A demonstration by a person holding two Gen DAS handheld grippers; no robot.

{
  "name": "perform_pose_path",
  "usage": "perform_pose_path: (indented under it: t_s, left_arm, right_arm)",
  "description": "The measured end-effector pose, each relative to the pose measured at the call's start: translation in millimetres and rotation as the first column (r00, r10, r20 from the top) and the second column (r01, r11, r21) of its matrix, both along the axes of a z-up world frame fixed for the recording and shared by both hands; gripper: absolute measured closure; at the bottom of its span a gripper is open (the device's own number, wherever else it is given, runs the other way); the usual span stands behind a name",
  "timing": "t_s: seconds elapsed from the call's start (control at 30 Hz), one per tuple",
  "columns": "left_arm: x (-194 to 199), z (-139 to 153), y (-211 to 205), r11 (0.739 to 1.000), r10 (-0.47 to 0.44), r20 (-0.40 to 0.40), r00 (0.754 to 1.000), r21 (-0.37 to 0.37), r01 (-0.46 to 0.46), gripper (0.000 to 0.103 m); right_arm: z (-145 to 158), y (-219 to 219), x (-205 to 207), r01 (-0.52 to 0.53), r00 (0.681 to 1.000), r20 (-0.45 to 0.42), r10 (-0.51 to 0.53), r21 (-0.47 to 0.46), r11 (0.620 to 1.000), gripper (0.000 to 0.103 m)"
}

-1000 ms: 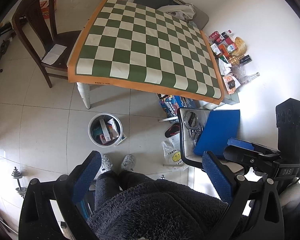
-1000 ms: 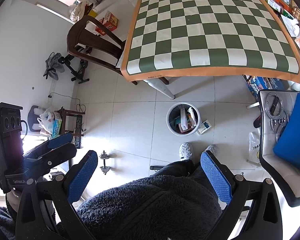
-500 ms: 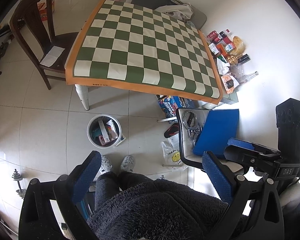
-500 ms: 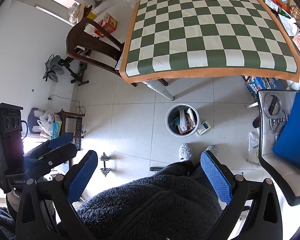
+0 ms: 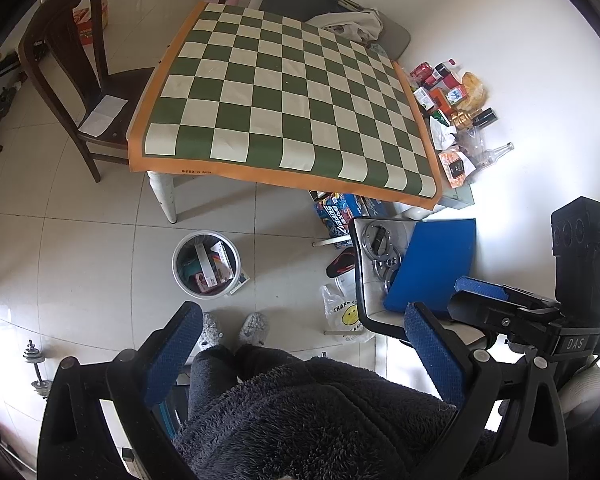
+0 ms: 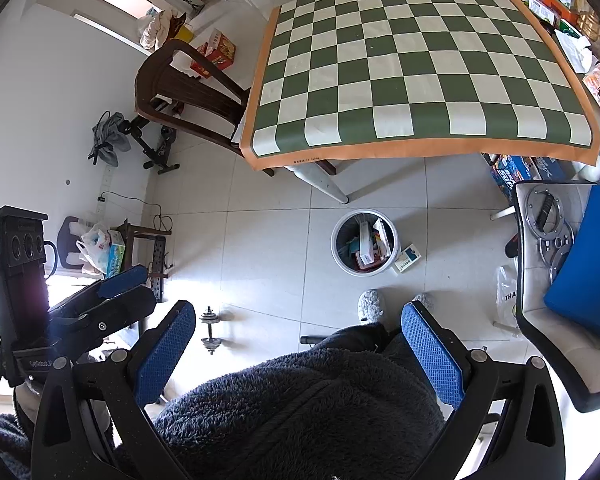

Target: Collect trash

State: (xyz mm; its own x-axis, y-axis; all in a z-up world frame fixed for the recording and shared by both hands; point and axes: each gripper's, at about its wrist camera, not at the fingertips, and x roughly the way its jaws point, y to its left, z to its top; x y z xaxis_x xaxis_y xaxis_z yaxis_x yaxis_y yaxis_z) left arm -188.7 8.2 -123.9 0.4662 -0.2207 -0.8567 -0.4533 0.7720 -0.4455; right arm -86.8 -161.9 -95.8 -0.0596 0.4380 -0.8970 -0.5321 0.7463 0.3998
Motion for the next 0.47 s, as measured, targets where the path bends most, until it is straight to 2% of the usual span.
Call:
perform_pose_path:
  t_s: [0.47]
  left_arm:
    - [-1.9,-0.2,-2.7,1.0,-0.001,0.003,1.0,0.001,0.001,0.0]
  right_arm:
    - [1.7,-3.1,2.2,-0.001,1.0,0.001,0.001,0.003,1.0,0.0]
